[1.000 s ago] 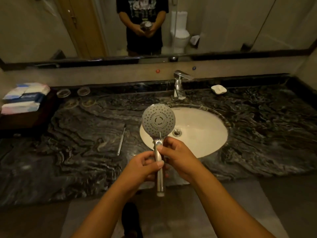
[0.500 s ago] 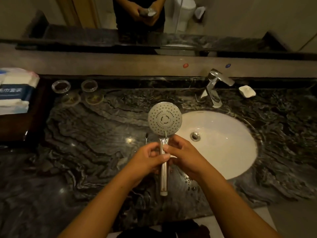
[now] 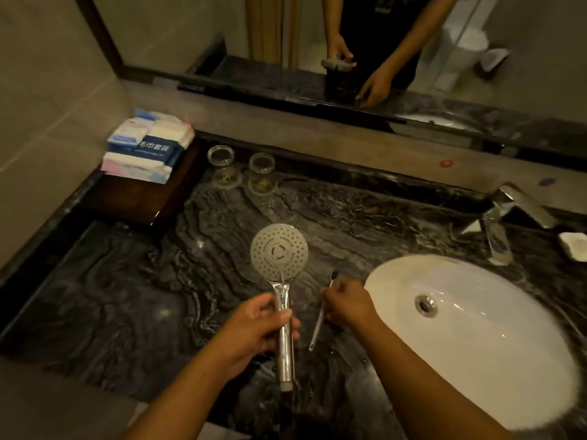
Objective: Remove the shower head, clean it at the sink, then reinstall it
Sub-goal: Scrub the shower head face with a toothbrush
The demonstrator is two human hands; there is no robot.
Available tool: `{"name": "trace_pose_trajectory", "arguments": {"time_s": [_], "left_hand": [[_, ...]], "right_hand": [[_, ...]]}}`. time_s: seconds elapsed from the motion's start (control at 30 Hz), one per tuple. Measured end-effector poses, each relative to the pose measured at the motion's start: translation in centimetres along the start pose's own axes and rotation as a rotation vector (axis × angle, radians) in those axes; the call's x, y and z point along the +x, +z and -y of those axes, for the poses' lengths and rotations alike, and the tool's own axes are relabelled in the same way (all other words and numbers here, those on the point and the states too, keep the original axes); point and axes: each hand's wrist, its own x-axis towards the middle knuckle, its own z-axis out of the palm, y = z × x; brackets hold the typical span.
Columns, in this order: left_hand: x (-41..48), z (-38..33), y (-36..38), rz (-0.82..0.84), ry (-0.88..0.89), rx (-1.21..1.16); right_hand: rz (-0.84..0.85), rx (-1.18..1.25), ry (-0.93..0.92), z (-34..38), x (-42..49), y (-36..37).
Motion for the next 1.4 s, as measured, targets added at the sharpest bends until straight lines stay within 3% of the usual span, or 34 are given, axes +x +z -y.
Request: {"name": "trace_pose_trajectory", "arguments": {"time_s": [0.1,0.33,0.5,0.6,0.77,1.0,1.23,1.4], "left_hand": [[-0.1,0.3,-0.9,-0.021,0.012,-0.013],[-0.9,1.3,-1.7,-0.039,-0.003,-0.024],[-1.2,1.8,-1.4,-0.103,-0.006,0.006],[-1.4,1.7,-1.1,-0.094,-0.005,0.029],[-1.2,1.3,0.3,-0.050,0.009,-0.014],[-0.3,1.3,3.6,0.034,-0.004,-0.001],[-0.7,0.2,6.2,0.187,-0.034,-0.023],[-0.4,-0.4,7.6,0.248,0.020,0.093]], "right_hand": [[-0.073,-0.376,0.023,-1.4,0.8,1.0],[-0.124,-0.449,0.011,-2.0,2.1,2.2],[-0.126,-0.365,0.003,-2.8,1.5,1.3],[-0.037,-0.241,-0.074,-3.5,0.9,0.2],[0.123,0.267,-0.061,-3.7,-2.0,-3.0],[0.135,0.503,-0.233,-3.5,-8.1,-8.6],[0.083,0.318,-0.412,-1.5,-11.1,-12.2],[-0.006,0.128,-0.503,0.2,-11.6,-12.2]]}}
